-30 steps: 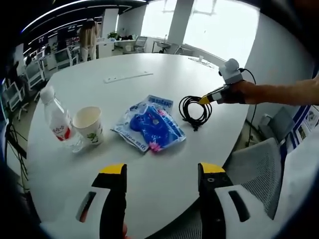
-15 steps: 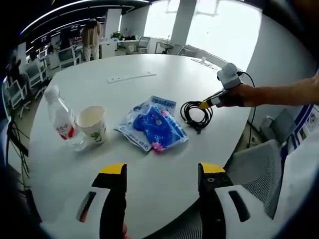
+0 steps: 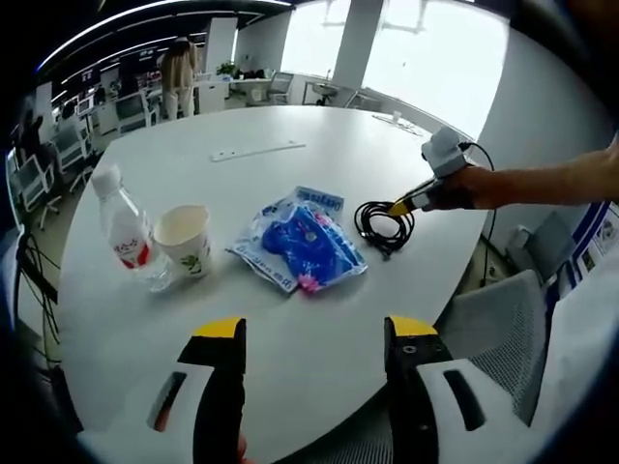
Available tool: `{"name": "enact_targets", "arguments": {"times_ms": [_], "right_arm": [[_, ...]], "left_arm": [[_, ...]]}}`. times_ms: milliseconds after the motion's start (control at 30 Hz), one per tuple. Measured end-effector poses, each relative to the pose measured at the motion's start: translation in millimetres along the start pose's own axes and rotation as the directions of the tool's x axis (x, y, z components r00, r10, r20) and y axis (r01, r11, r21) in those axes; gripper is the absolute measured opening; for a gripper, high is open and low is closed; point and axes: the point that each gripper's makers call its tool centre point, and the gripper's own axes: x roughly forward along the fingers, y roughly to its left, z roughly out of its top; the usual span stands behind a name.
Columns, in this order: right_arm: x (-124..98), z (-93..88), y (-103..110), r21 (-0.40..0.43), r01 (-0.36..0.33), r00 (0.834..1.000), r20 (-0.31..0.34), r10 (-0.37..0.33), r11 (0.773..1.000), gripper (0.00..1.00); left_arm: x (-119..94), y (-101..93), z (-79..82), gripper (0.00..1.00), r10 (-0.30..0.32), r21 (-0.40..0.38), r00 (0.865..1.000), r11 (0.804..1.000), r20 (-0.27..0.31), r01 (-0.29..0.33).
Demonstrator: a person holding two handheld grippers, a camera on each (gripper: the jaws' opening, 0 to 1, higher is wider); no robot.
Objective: Arrange the tabletop items into an orderly group along one side of the table until the central work area is clear of visible clutter.
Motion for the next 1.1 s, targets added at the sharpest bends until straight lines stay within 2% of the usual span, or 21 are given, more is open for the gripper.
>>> {"name": "enact_targets", "arguments": {"times_ms": [667, 867, 1100], "right_arm": [[-11.0, 11.0, 5.5, -0.020, -0.009, 0.999, 0.035, 0.010, 1.000, 0.05], [-14.7, 12.6, 6.0, 0.031, -0.018, 0.998, 0.060, 0.016, 0.999, 0.04], [-18.9, 9.6, 10.2, 0.041, -0.020, 0.998, 0.067, 0.017, 0.999, 0.04]], "left_arm": [[-2.2, 0.2, 1.2, 0.59, -0.002, -0.010, 1.000, 1.000, 0.018, 0.002], [-3.6, 1.9, 1.4, 0.59, 0.000, -0.022, 1.000, 1.000, 0.028, 0.001], [-5.5, 5.2, 1.7, 0.59, 0.005, -0.025, 0.999, 1.000, 0.032, -0.004]]}}
